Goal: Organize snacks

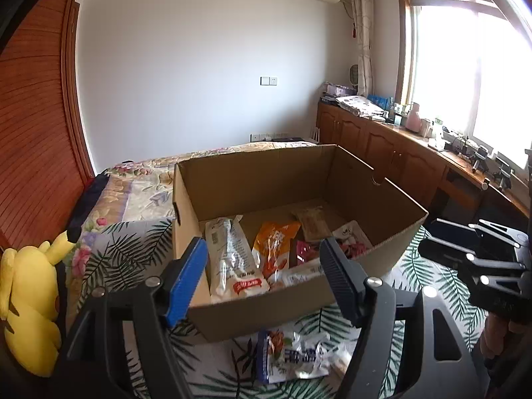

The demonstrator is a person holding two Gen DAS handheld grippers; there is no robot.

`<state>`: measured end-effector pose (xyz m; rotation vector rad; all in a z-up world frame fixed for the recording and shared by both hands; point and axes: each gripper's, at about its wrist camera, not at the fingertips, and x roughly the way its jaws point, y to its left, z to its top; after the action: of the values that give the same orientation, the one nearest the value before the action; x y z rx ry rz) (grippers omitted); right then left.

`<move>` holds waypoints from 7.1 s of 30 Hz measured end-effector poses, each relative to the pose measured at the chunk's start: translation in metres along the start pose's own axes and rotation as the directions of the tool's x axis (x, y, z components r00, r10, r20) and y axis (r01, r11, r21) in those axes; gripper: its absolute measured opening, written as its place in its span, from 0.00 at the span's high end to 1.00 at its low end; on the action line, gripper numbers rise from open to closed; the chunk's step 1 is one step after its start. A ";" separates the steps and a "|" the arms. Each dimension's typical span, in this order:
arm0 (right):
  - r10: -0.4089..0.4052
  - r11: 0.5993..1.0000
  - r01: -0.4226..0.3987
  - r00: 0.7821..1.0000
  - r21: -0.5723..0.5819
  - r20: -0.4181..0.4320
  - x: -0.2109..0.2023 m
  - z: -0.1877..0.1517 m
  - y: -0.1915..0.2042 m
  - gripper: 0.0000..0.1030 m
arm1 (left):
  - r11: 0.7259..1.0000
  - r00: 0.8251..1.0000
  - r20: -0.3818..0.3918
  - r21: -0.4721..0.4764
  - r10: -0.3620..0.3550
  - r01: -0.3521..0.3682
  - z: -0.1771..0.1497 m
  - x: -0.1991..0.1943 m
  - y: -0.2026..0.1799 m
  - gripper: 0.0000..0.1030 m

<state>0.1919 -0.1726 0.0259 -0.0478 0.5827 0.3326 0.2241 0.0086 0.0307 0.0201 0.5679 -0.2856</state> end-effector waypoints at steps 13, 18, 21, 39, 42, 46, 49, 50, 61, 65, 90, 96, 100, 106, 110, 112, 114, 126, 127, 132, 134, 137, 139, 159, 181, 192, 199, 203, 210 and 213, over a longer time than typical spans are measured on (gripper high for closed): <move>0.062 0.997 -0.065 0.995 -0.030 -0.083 0.009 -0.048 0.034 0.61 | 0.998 1.000 0.022 0.061 0.022 -0.023 -0.047 -0.030 -0.003 0.31; 0.079 0.996 -0.085 0.988 -0.040 -0.131 0.021 -0.068 0.045 0.61 | 0.997 1.000 0.004 0.068 0.028 -0.028 -0.072 -0.025 -0.001 0.31; 0.084 0.994 -0.093 0.982 -0.050 -0.168 0.032 -0.082 0.053 0.61 | 0.999 1.000 -0.022 0.037 0.021 -0.020 -0.086 -0.017 0.006 0.31; 0.059 0.992 -0.091 0.944 -0.085 -0.324 0.070 -0.106 0.071 0.81 | 1.000 0.995 -0.098 0.004 0.024 -0.024 -0.115 0.008 0.014 0.31; 0.054 0.992 -0.089 0.946 -0.095 -0.318 0.068 -0.106 0.068 0.81 | 1.000 0.995 -0.103 0.001 0.017 -0.017 -0.115 0.011 0.012 0.31; 0.041 0.994 -0.069 0.952 -0.083 -0.302 0.057 -0.111 0.058 0.81 | 1.000 0.994 -0.107 0.008 0.010 -0.009 -0.113 0.016 0.005 0.31; 0.039 0.995 -0.065 0.954 -0.078 -0.296 0.052 -0.114 0.052 0.81 | 1.000 0.993 -0.118 0.021 -0.006 0.009 -0.111 0.021 -0.003 0.31; 0.033 0.995 -0.059 0.955 -0.079 -0.295 0.053 -0.115 0.051 0.81 | 1.000 0.993 -0.121 0.028 -0.009 0.012 -0.110 0.023 -0.006 0.31; 0.028 0.997 -0.047 0.960 -0.060 -0.278 0.051 -0.120 0.046 0.80 | 0.997 0.984 -0.176 0.060 -0.040 0.052 -0.103 0.046 -0.028 0.31; 0.028 0.997 -0.045 0.964 -0.060 -0.266 0.048 -0.124 0.041 0.80 | 0.996 0.978 -0.208 0.084 -0.024 0.042 -0.105 0.055 -0.034 0.31; 0.004 0.997 -0.023 0.972 -0.079 -0.236 0.055 -0.129 0.050 0.80 | 0.994 0.942 -0.334 0.098 -0.018 0.054 -0.103 0.093 -0.038 0.17; 0.002 0.996 -0.021 0.973 -0.083 -0.233 0.055 -0.129 0.051 0.80 | 0.995 0.943 -0.331 0.078 -0.028 0.057 -0.103 0.091 -0.028 0.21; 0.001 0.996 -0.021 0.973 -0.083 -0.232 0.055 -0.129 0.051 0.80 | 0.996 0.951 -0.307 0.069 -0.038 0.062 -0.105 0.079 -0.024 0.40; -0.001 0.996 -0.019 0.973 -0.085 -0.232 0.055 -0.129 0.052 0.80 | 0.997 0.955 -0.297 0.069 -0.023 0.046 -0.114 0.061 -0.018 0.41; -0.001 0.996 -0.019 0.973 -0.084 -0.231 0.055 -0.129 0.052 0.80 | 0.997 0.959 -0.279 0.044 -0.050 0.065 -0.115 0.046 -0.013 0.42; 0.001 0.996 -0.020 0.973 -0.082 -0.232 0.055 -0.129 0.051 0.80 | 0.998 0.964 -0.260 0.037 -0.048 0.060 -0.114 0.036 -0.011 0.42; 0.003 0.997 -0.022 0.973 -0.079 -0.232 0.055 -0.130 0.049 0.80 | 0.998 0.969 -0.242 0.023 -0.052 0.059 -0.113 0.026 -0.007 0.42; 0.002 0.996 -0.023 0.974 -0.092 -0.225 0.053 -0.130 0.051 0.81 | 0.998 0.981 -0.185 -0.006 -0.060 0.060 -0.108 0.006 -0.012 0.41; 0.003 0.996 -0.023 0.975 -0.090 -0.224 0.053 -0.131 0.051 0.81 | 0.998 0.981 -0.182 -0.005 -0.062 0.062 -0.108 0.005 -0.012 0.41; 0.020 0.997 -0.035 0.976 -0.068 -0.215 0.046 -0.131 0.048 0.81 | 0.997 0.983 -0.171 0.002 -0.072 0.074 -0.107 -0.002 -0.017 0.41; 0.032 0.997 -0.046 0.978 -0.061 -0.206 0.041 -0.131 0.046 0.81 | 0.997 0.983 -0.166 0.005 -0.078 0.079 -0.106 -0.004 -0.021 0.41; 0.035 0.997 -0.048 0.981 -0.062 -0.192 0.032 -0.128 0.042 0.81 | 0.996 0.984 -0.158 0.010 -0.086 0.089 -0.104 -0.009 -0.024 0.41; 0.034 0.997 -0.046 0.983 -0.065 -0.180 0.025 -0.125 0.040 0.81 | 0.995 0.984 -0.151 0.013 -0.093 0.096 -0.102 -0.012 -0.026 0.41; -0.024 0.990 0.016 0.998 -0.140 -0.055 -0.036 -0.070 0.036 0.81 | 0.995 0.995 -0.070 0.058 -0.075 0.079 -0.061 -0.044 -0.030 0.41; -0.025 0.989 0.024 1.000 -0.143 -0.002 -0.030 -0.002 0.028 0.81 | 0.992 1.000 -0.005 0.124 -0.029 0.029 -0.006 -0.037 -0.030 0.41; -0.083 0.984 0.072 0.995 -0.165 -0.062 0.012 0.009 0.009 0.81 | 0.992 0.999 -0.045 0.125 -0.016 0.022 0.002 0.000 -0.024 0.41; -0.131 0.986 0.121 0.988 -0.114 -0.083 0.035 0.009 -0.016 0.81 | 0.997 0.997 -0.075 0.082 0.010 -0.004 0.005 0.026 -0.006 0.41; -0.147 0.987 0.141 0.986 -0.081 -0.081 0.041 0.012 -0.030 0.81 | 0.997 0.997 -0.082 0.072 0.007 -0.001 0.007 0.035 -0.001 0.41; -0.127 0.992 0.126 0.989 -0.013 -0.074 0.052 0.021 -0.038 0.81 | 1.000 0.997 -0.080 0.011 -0.009 0.009 0.005 0.048 0.003 0.40; -0.127 0.992 0.126 0.989 -0.006 -0.080 0.060 0.022 -0.038 0.81 | 1.000 0.997 -0.082 0.002 -0.009 0.009 0.005 0.054 0.004 0.40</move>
<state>0.2625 -0.1877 0.0097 -0.0986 0.6563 0.2081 0.2717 -0.0019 0.0061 0.0314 0.6491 -0.2952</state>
